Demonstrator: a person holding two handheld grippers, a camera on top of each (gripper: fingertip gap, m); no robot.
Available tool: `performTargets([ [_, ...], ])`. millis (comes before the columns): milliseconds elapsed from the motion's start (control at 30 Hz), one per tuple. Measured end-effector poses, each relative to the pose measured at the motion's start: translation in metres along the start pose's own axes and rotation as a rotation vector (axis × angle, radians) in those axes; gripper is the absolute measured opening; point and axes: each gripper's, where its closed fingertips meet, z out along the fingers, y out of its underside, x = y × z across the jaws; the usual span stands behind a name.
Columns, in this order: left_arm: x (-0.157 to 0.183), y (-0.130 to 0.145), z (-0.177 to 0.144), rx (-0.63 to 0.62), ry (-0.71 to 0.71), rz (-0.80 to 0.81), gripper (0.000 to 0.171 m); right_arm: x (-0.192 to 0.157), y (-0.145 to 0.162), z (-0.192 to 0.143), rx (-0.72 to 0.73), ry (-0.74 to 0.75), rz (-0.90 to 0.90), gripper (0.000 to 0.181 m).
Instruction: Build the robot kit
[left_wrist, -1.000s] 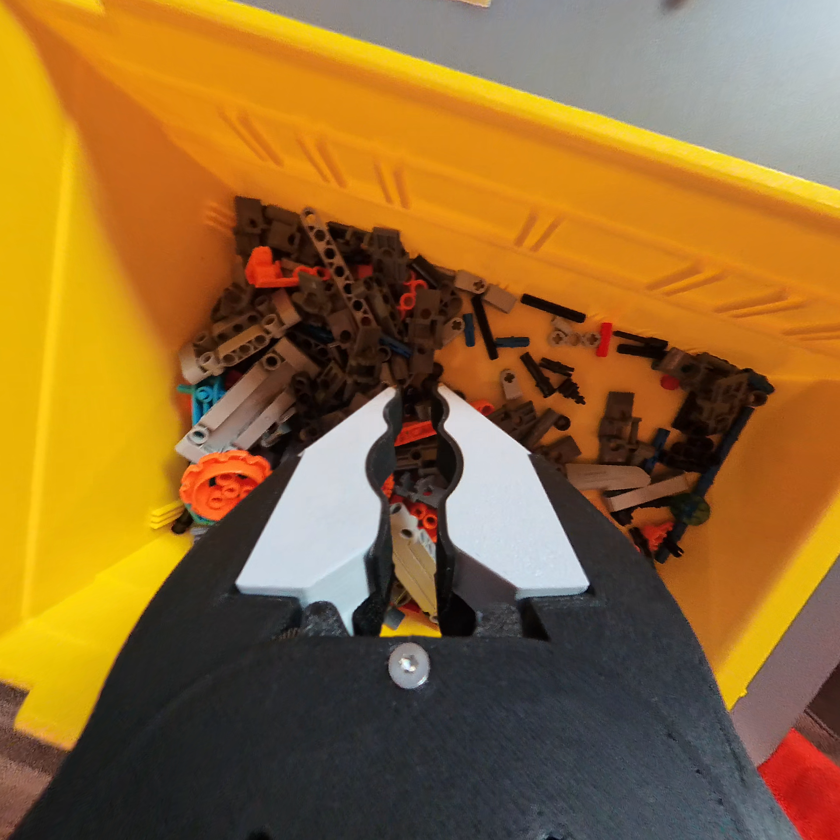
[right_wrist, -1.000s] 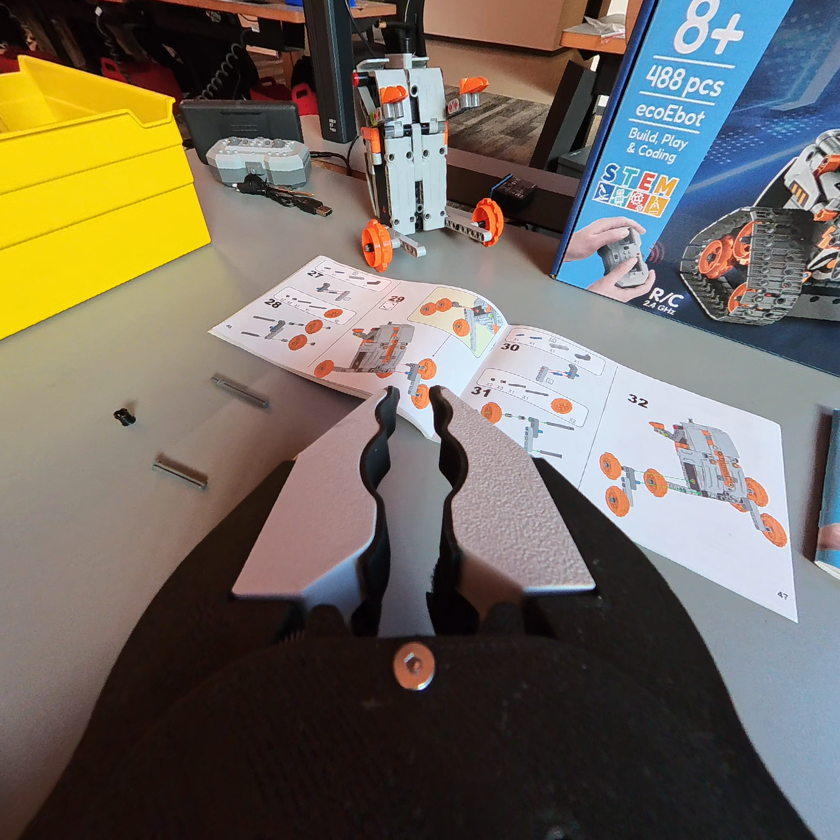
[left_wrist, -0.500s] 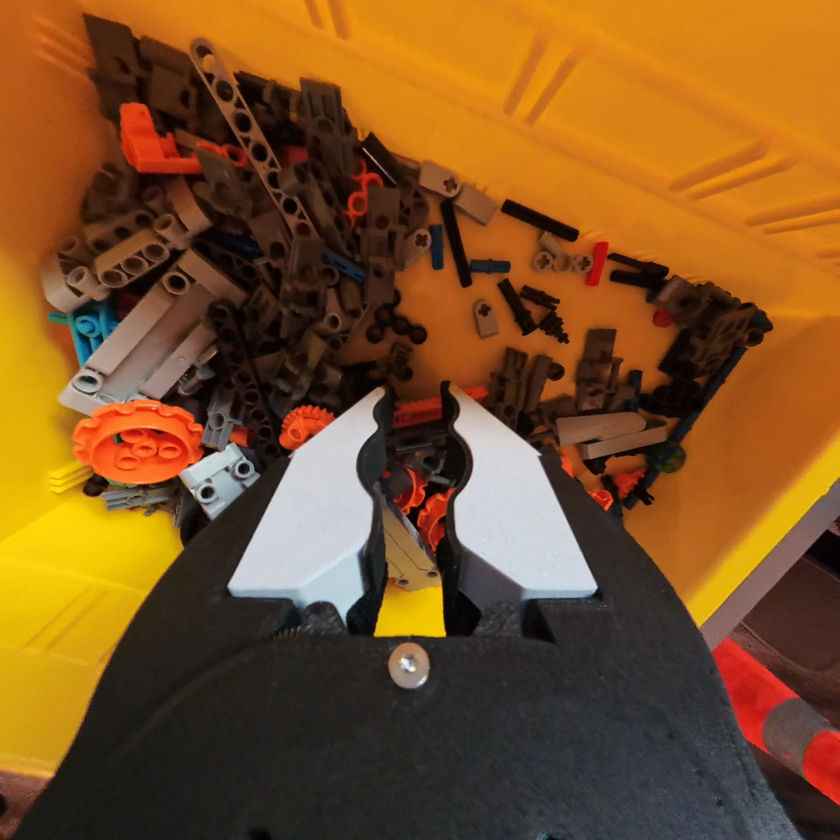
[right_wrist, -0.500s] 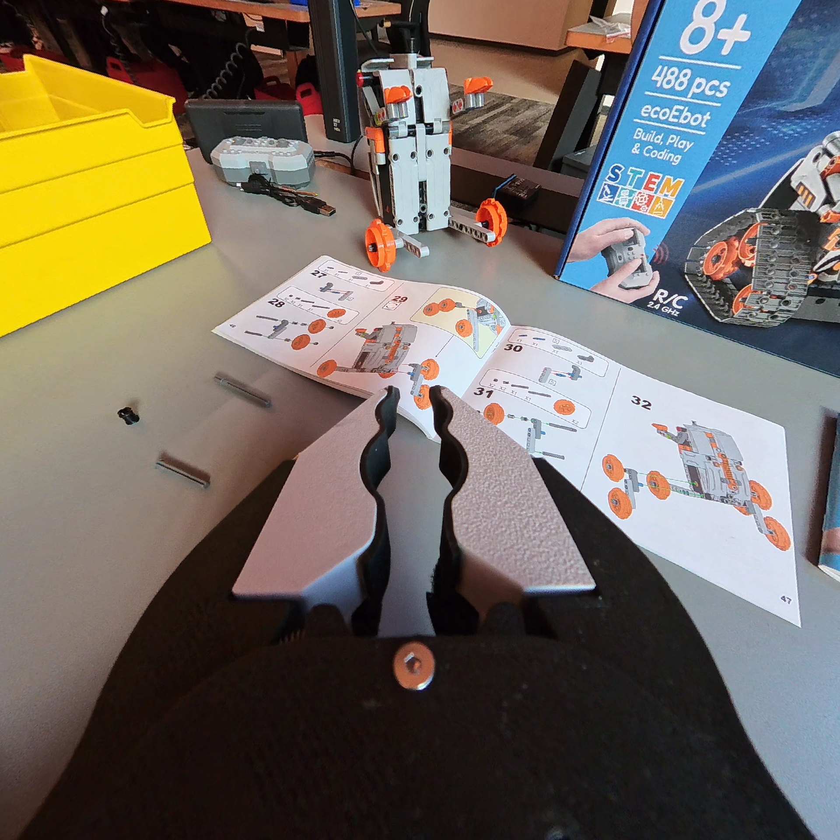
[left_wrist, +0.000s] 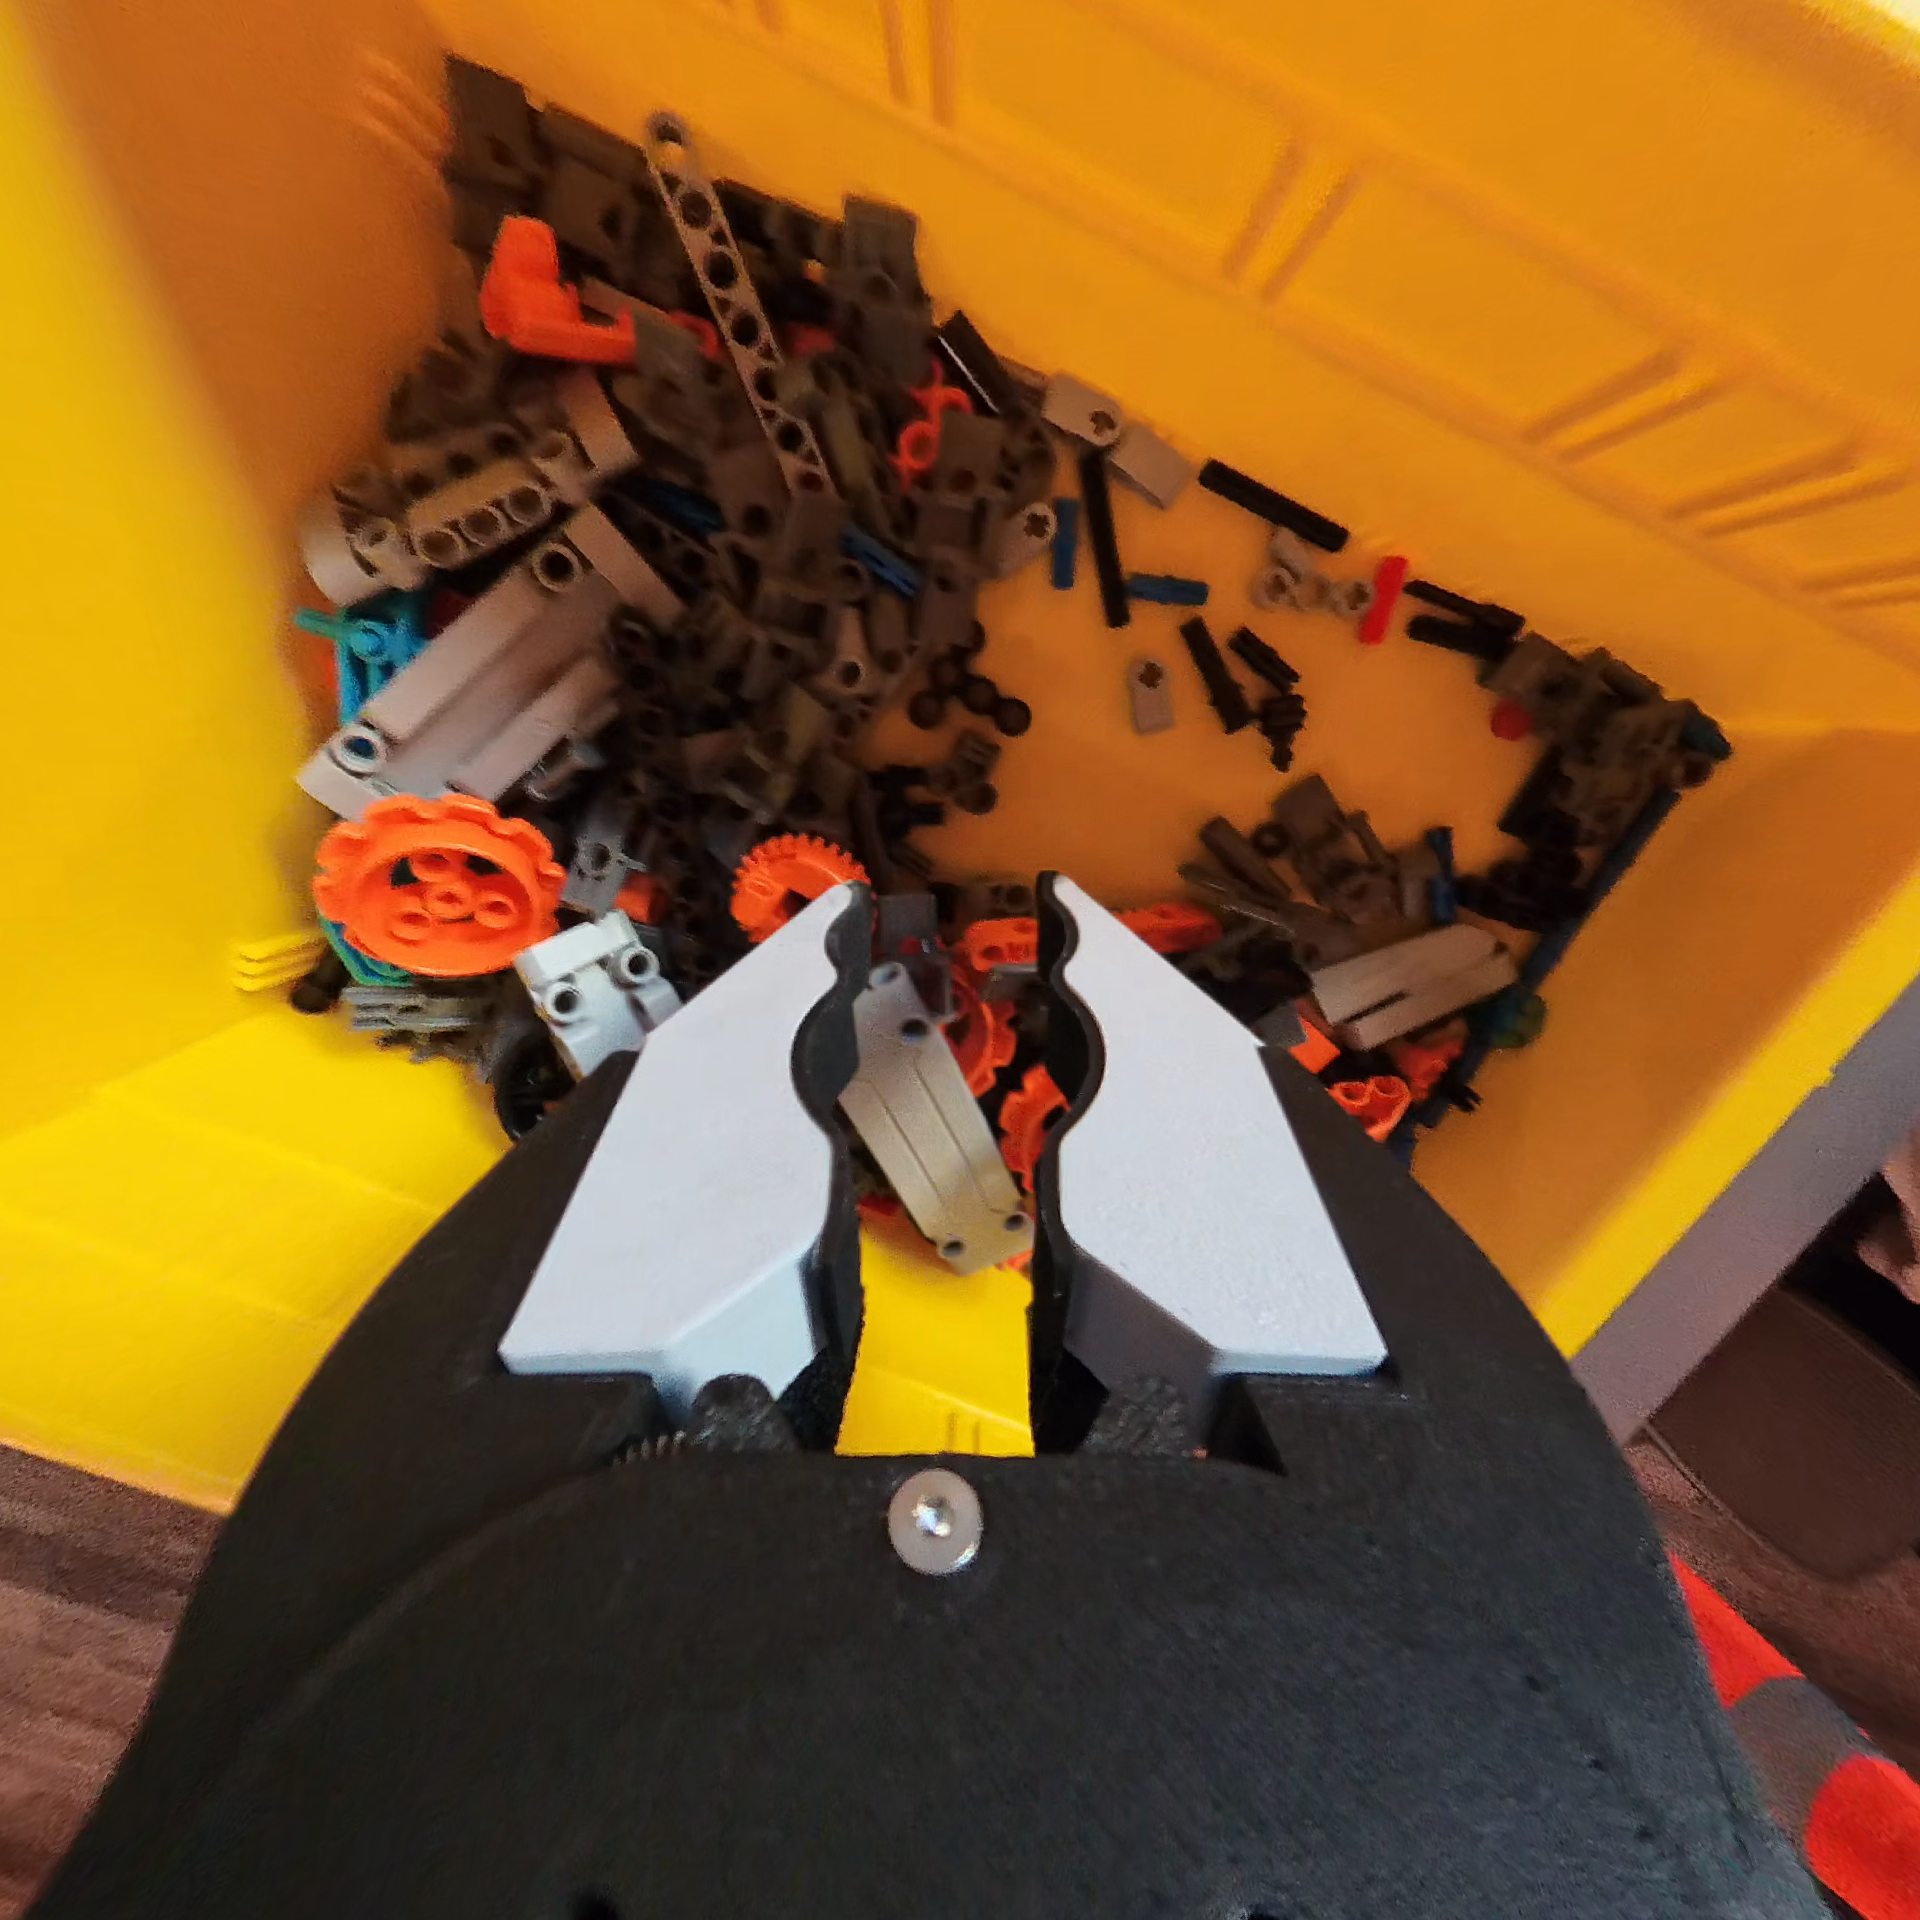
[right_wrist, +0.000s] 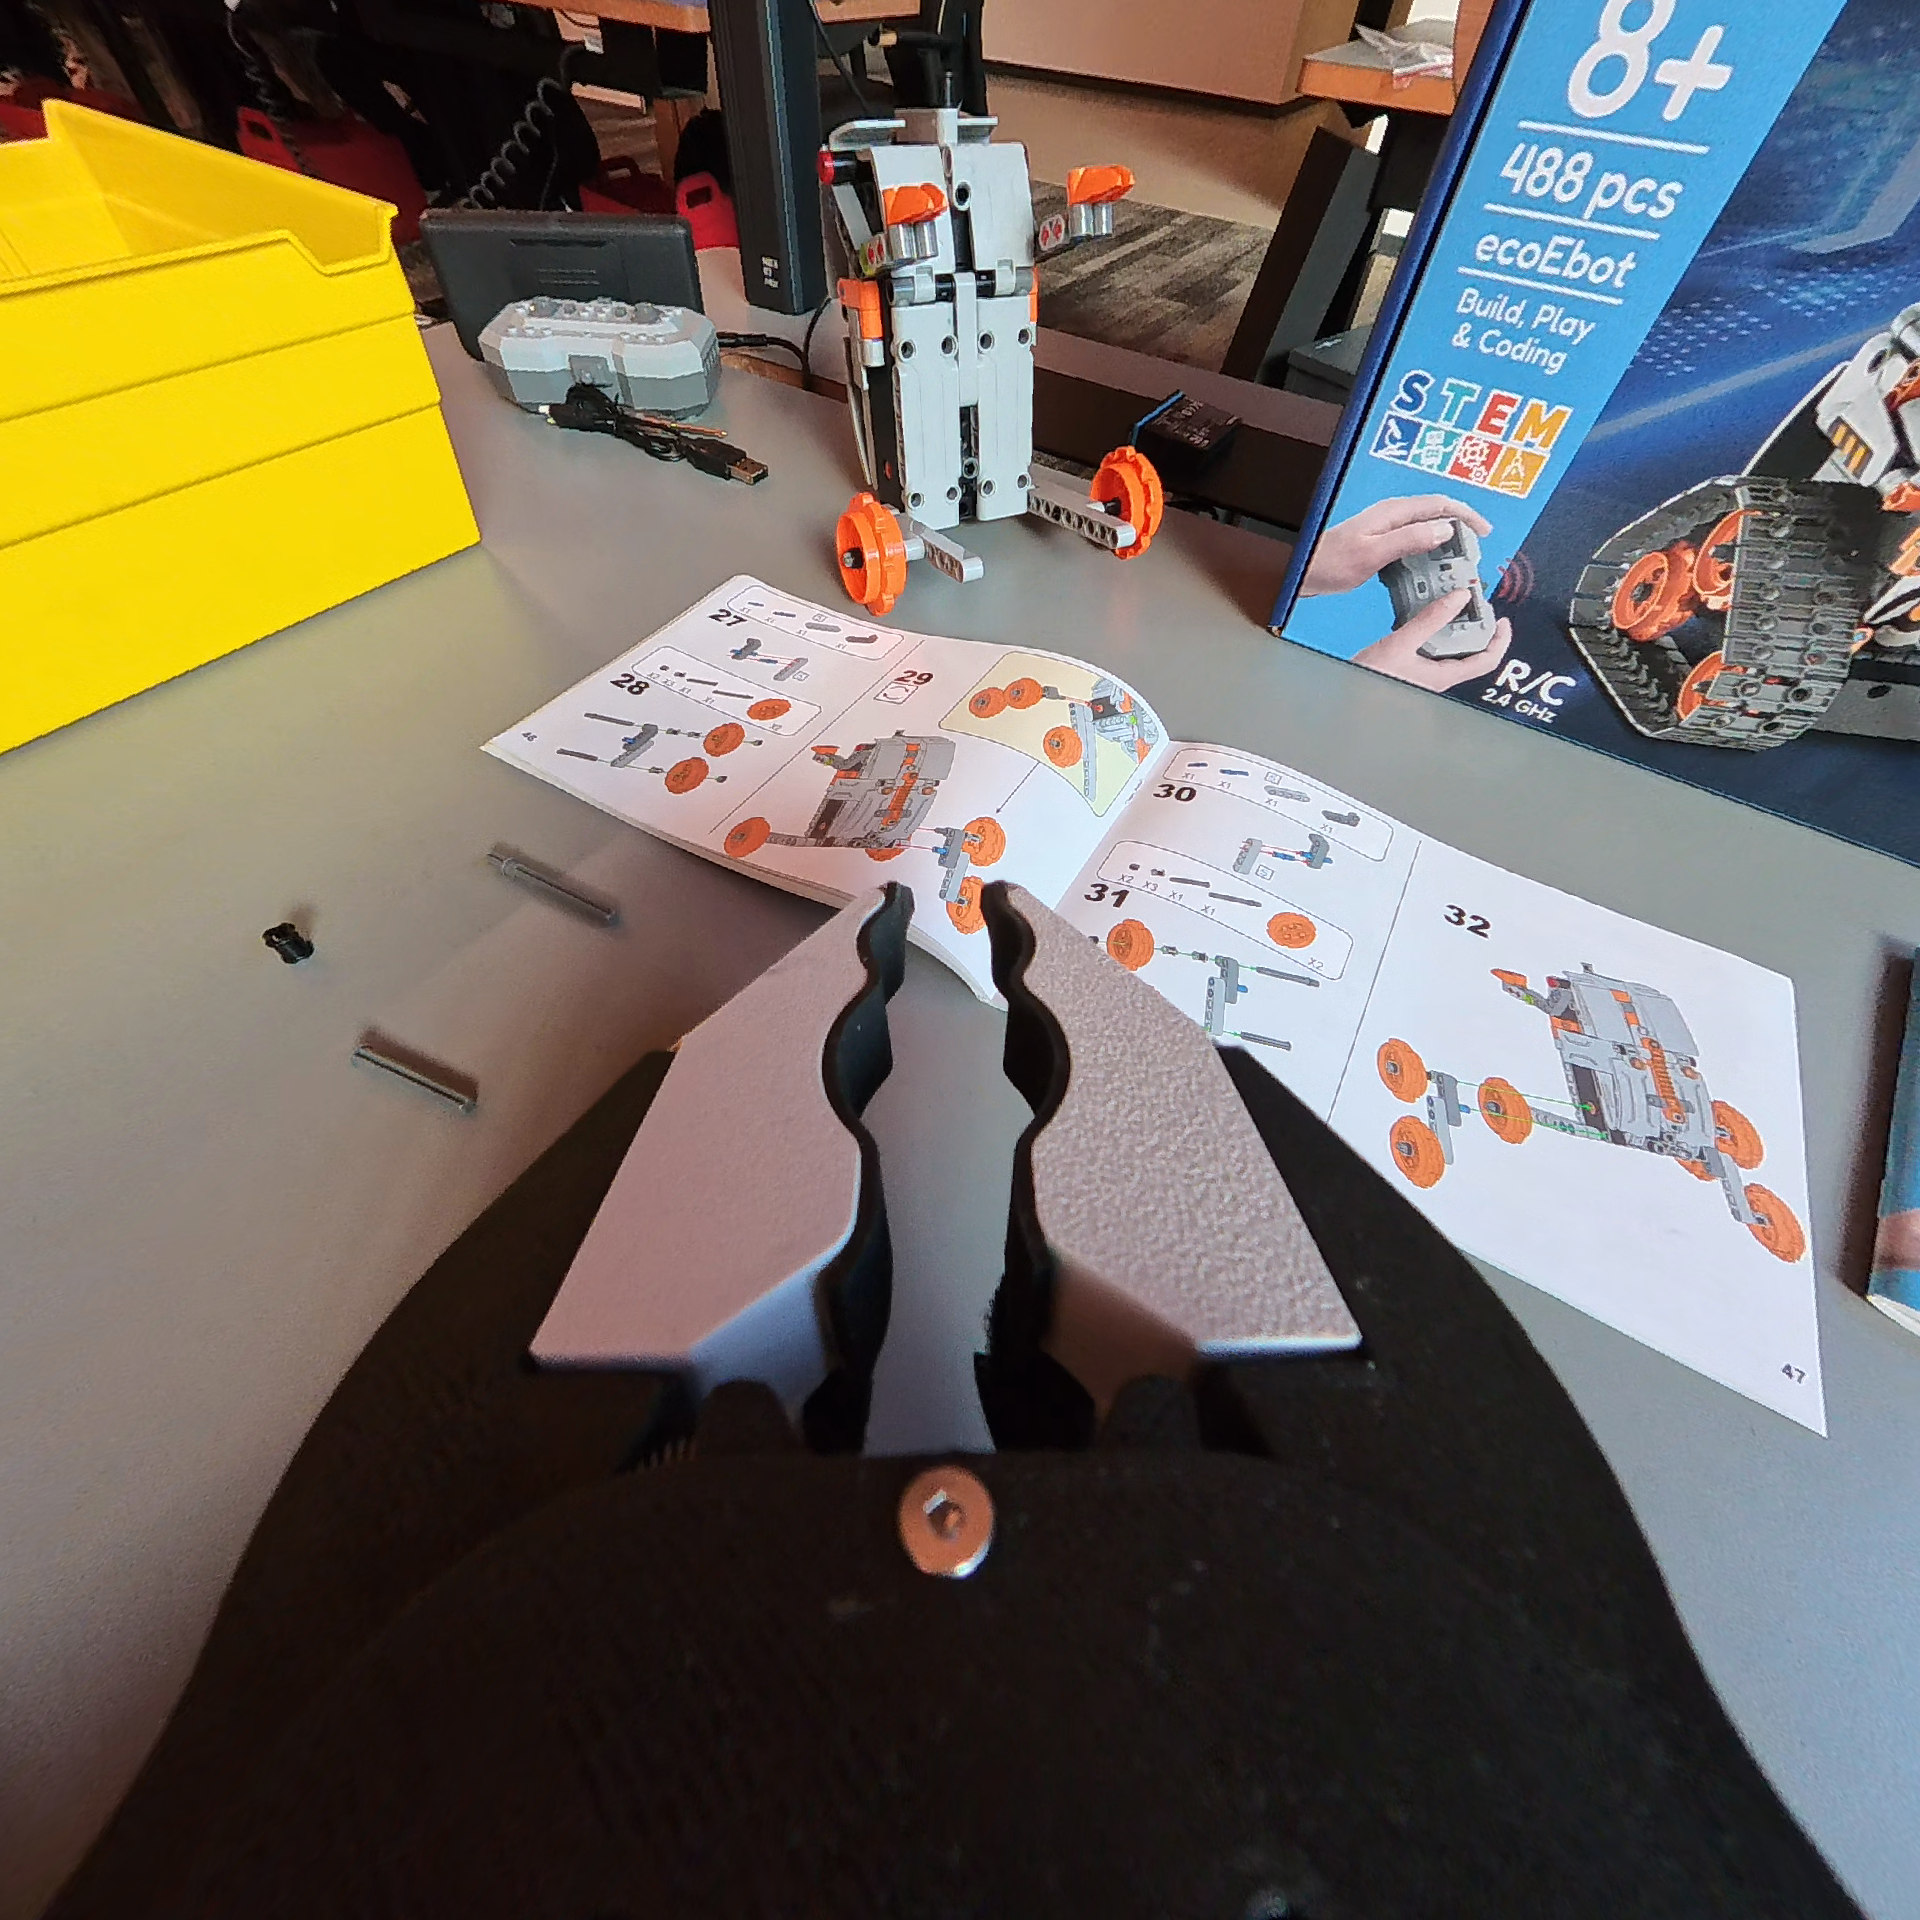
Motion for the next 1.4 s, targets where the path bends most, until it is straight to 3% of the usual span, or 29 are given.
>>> performTargets([
  [167,-0.018,-0.006,0.013,-0.045,-0.050,0.063,0.020,0.002,0.002,0.000,-0.005,0.006,0.005,0.014],
  [267,-0.034,-0.003,0.017,-0.098,-0.143,0.116,0.001,0.002,0.001,-0.001,-0.002,0.007,0.008,0.014],
  [333,-0.044,-0.001,0.016,-0.118,-0.197,0.119,0.008,0.002,0.001,-0.001,0.000,0.005,0.009,0.014],
  [433,-0.028,-0.003,0.014,-0.078,-0.089,0.039,0.013,0.001,0.000,-0.001,0.002,-0.001,0.003,0.014],
  [533,-0.003,-0.009,0.009,-0.028,0.014,0.043,0.000,-0.001,-0.001,0.000,0.002,-0.007,-0.004,0.014],
  [733,0.001,0.030,0.019,-0.262,0.002,0.080,0.007,-0.002,-0.001,0.000,-0.001,-0.009,-0.014,0.014],
  [900,0.002,0.017,0.014,-0.187,0.009,0.081,0.006,-0.002,-0.004,-0.002,0.014,-0.010,-0.013,0.014],
  [1033,0.011,-0.012,0.015,-0.071,0.058,0.052,0.010,-0.003,-0.004,-0.002,0.011,-0.013,-0.015,0.014],
  [1233,0.016,-0.040,0.020,0.084,-0.020,0.277,0.003,-0.003,-0.004,-0.002,0.013,-0.016,-0.016,0.014],
  [1400,0.017,-0.039,0.034,0.086,-0.069,0.361,0.005,-0.003,-0.005,-0.002,0.015,-0.017,-0.014,0.014],
])
